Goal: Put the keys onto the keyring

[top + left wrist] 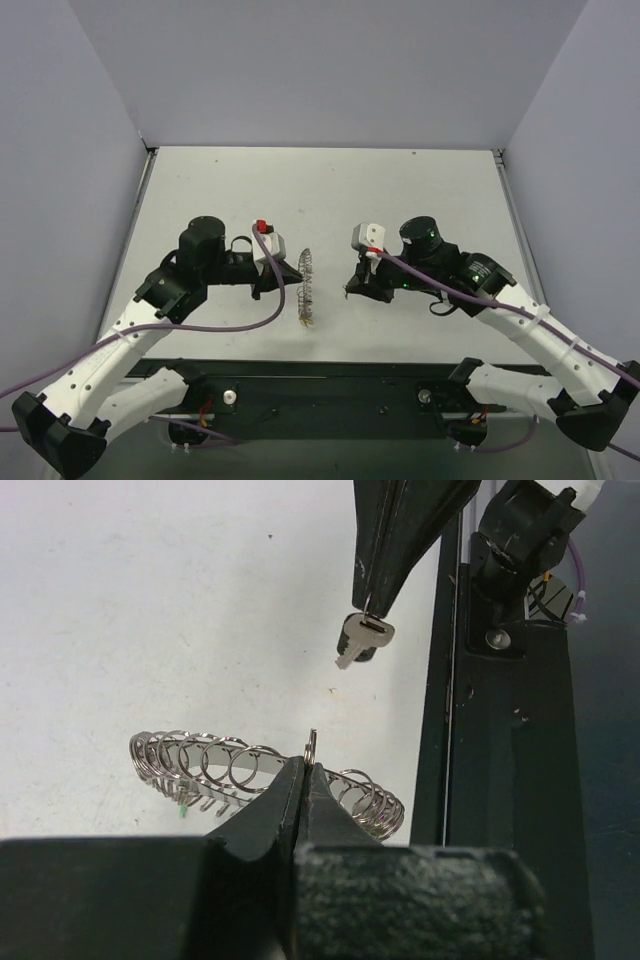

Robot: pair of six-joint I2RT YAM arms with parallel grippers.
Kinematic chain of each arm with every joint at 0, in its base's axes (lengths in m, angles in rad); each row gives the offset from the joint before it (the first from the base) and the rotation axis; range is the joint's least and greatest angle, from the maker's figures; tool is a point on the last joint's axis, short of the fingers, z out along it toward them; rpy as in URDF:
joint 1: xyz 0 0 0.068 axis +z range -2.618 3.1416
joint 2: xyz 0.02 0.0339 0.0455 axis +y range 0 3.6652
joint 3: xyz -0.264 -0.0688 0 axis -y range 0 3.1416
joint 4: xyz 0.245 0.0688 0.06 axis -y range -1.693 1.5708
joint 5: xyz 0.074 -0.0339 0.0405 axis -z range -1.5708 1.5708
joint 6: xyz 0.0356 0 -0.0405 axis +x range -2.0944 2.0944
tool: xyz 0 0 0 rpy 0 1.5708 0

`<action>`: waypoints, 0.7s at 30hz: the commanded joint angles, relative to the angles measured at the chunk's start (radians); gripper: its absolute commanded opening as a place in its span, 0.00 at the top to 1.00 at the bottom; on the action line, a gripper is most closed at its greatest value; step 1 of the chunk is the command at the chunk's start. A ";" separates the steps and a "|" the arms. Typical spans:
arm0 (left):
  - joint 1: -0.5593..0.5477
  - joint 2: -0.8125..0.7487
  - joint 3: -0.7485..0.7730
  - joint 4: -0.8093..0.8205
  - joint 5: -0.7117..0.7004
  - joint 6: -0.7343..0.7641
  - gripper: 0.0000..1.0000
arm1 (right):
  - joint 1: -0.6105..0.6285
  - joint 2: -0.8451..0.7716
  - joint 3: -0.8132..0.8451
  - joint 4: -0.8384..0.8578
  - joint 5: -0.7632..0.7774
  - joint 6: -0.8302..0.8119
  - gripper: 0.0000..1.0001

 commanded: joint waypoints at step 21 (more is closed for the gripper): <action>-0.154 -0.236 -0.188 0.459 -0.257 0.030 1.00 | 0.009 0.058 0.040 0.208 -0.340 0.144 1.00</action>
